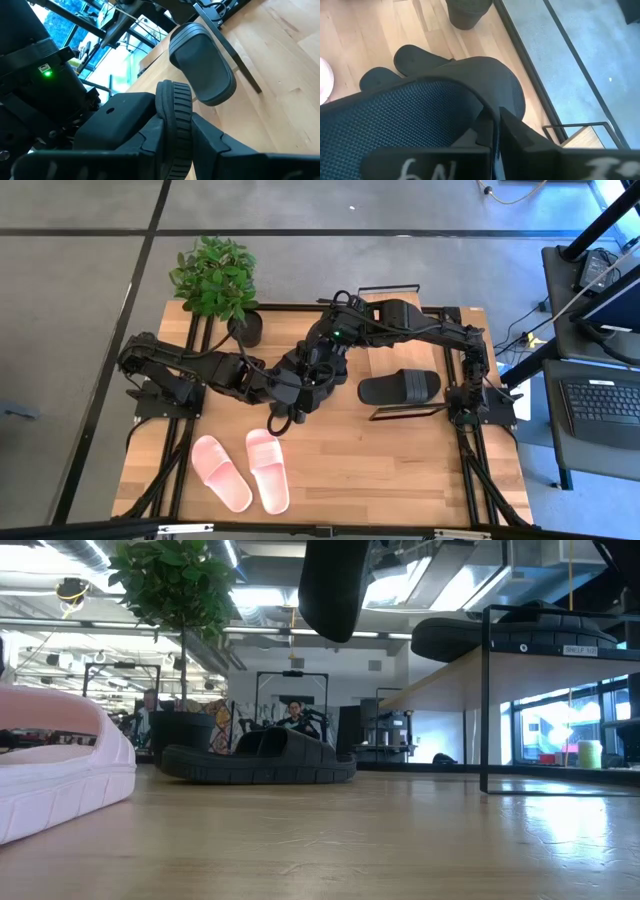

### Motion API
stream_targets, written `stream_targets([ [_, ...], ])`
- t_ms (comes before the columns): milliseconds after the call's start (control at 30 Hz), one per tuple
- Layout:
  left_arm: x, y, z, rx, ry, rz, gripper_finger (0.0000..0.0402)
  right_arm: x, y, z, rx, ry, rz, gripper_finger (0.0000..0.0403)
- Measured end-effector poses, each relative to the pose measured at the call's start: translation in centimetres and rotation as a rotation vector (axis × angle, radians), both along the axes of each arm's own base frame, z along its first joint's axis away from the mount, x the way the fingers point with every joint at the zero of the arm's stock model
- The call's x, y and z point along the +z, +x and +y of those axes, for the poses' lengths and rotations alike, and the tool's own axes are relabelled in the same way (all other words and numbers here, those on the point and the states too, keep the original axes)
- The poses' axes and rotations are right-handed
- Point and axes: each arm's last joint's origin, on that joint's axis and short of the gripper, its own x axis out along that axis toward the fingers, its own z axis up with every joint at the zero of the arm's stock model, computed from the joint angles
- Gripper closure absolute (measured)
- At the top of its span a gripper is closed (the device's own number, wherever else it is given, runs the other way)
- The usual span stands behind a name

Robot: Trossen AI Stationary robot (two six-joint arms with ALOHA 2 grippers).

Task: Pick and place slides into the shelf
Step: Put the black slide on the shelf

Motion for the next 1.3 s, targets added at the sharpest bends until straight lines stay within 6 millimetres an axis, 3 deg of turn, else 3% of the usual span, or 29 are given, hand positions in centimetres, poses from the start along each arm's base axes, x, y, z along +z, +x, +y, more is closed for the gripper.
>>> stream_targets([
  [500, 0.04, -0.06, 0.13, 0.047, 0.032, -0.006, 0.0323, 0.00, -0.03, -0.08, -0.007, -0.005, 0.001, 0.0390],
  [633, 0.04, -0.08, 0.14, 0.055, 0.037, -0.006, 0.0336, 0.01, -0.01, -0.09, -0.008, -0.006, -0.001, 0.0389],
  [1300, -0.01, -0.09, 0.13, 0.046, 0.039, 0.002, 0.0348, -0.01, -0.21, -0.06, 0.015, -0.021, 0.029, 0.0317],
])
